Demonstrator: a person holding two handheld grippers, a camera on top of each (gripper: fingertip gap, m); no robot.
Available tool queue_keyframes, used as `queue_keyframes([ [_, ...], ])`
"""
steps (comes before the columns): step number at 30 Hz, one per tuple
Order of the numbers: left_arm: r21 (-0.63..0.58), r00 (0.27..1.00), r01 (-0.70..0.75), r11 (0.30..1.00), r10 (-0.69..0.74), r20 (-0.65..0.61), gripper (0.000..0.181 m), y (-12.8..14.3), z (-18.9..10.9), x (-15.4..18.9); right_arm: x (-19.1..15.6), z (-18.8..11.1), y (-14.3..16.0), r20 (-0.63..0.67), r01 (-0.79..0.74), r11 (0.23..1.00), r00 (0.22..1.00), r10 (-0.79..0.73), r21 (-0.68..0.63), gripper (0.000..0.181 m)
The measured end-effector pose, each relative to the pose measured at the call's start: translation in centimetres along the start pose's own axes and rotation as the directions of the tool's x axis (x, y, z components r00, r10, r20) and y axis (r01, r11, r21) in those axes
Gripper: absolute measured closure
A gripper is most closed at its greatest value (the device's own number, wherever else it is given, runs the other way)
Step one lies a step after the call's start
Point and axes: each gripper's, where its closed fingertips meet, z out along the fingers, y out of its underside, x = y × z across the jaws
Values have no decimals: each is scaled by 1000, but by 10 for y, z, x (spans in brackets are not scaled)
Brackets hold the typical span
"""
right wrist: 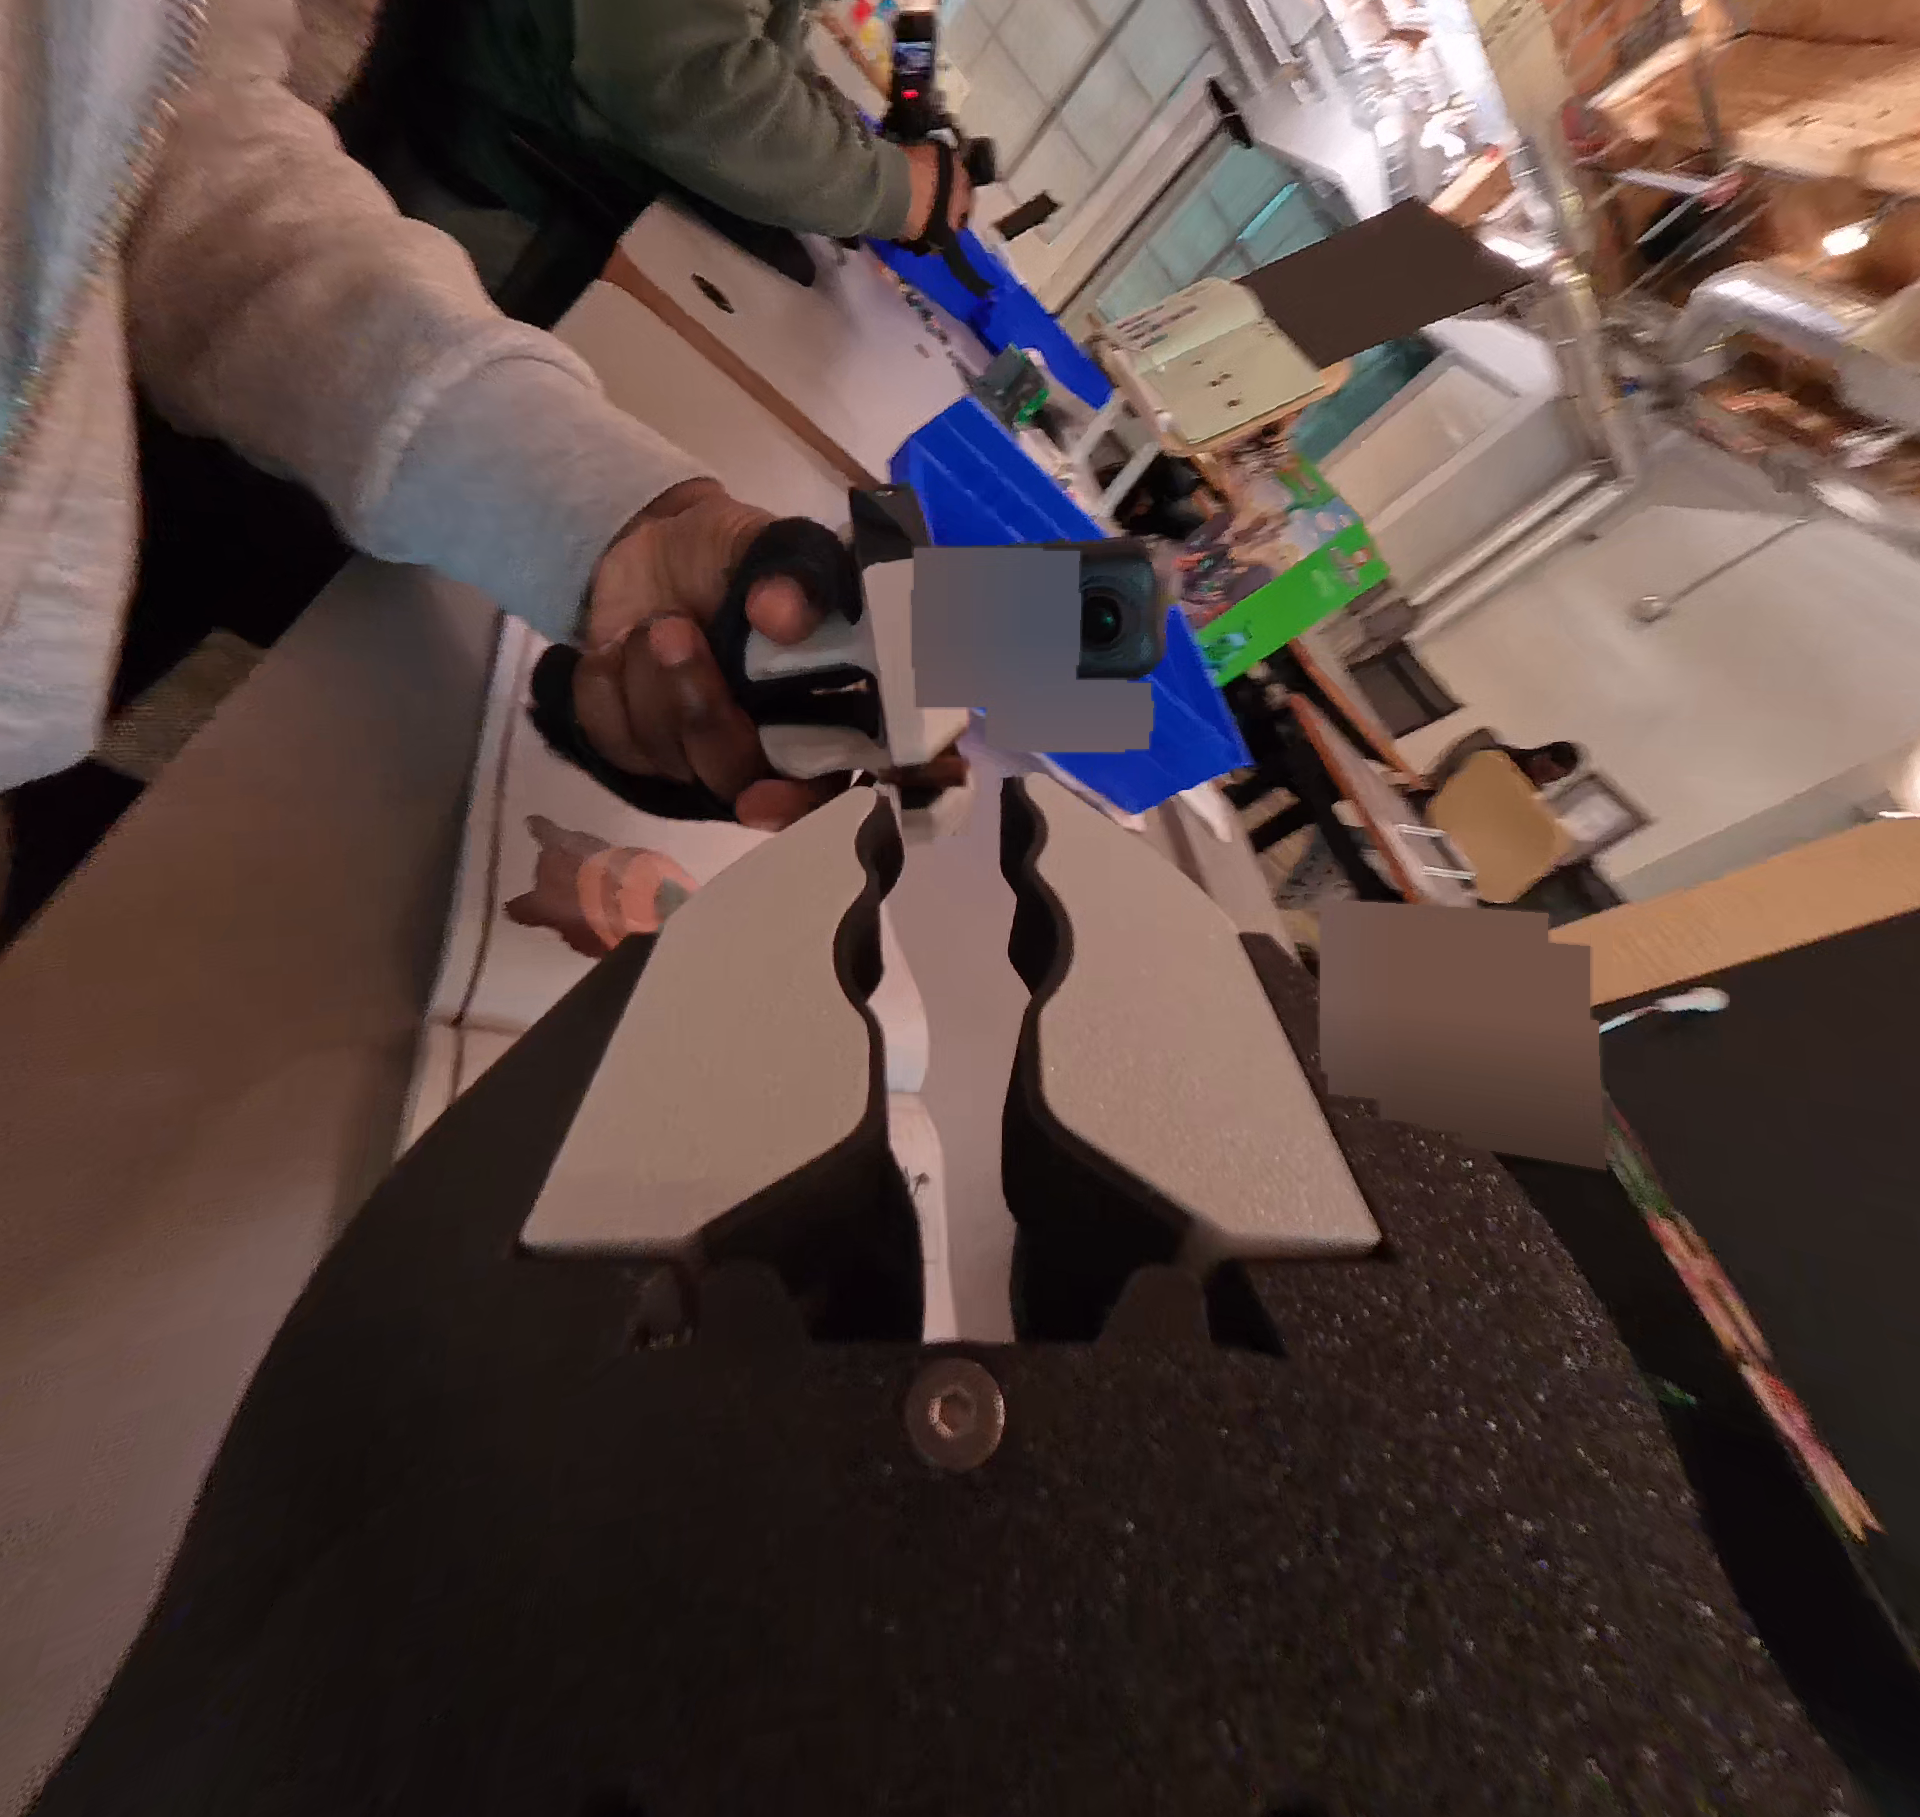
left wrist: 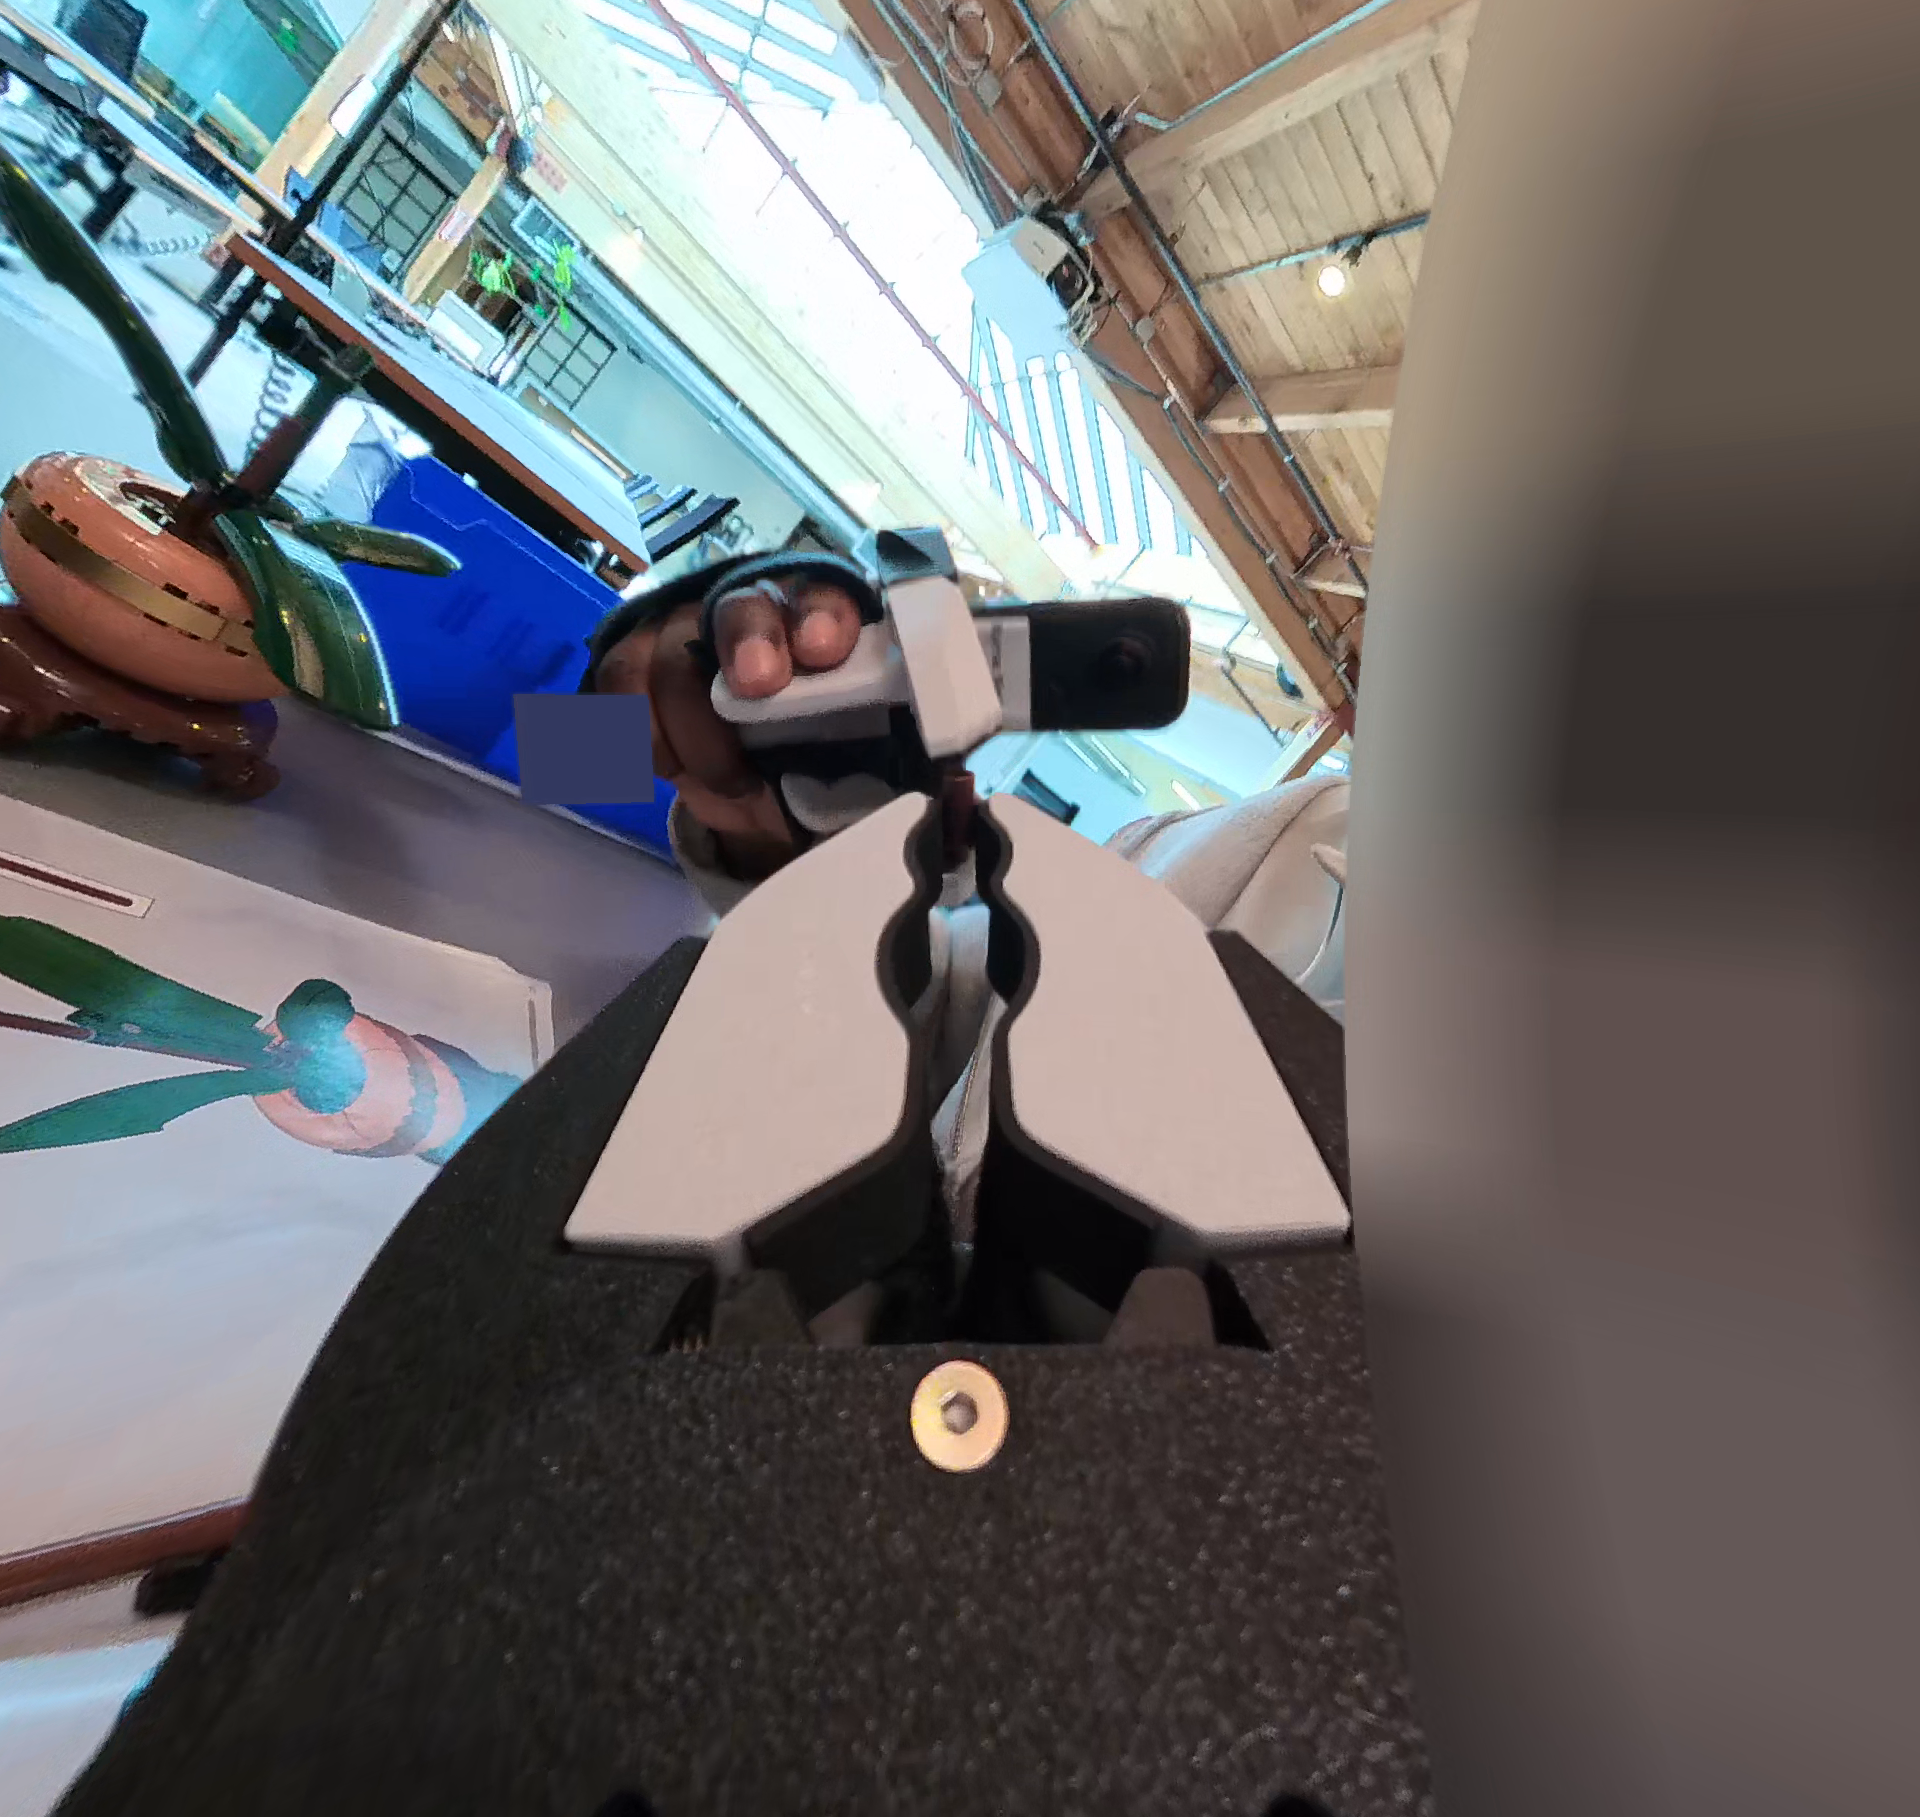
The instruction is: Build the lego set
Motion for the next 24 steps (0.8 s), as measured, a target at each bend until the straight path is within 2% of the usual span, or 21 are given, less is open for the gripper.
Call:
queue_keyframes([
  [2, -83, 1000, -2, 997, 2, -5, 177, 7, -1, 3, -3, -11, -5, 174, -76, 997, 982, 73, 10, 164],
  [4, -203, 1000, -2, 979, 1, -5, 177, 19, -2, 6, -9, -20, -12, 361, -103, 995, 928, 96, -1, 166],
  [8, -355, 1000, -9, 935, 8, -3, 177, 34, 2, 11, -23, -17, -16, 593, -76, 993, 797, 115, -91, 167],
  [13, -392, 1000, -9, 920, 2, -19, 177, 39, 4, 12, -38, -10, -10, 682, 8, 990, 725, 93, -143, 170],
  [24, -384, 999, 34, 923, -36, 1, 177, 40, 1, 5, -39, -8, -3, 691, 13, 986, 715, 106, -165, 178],
])
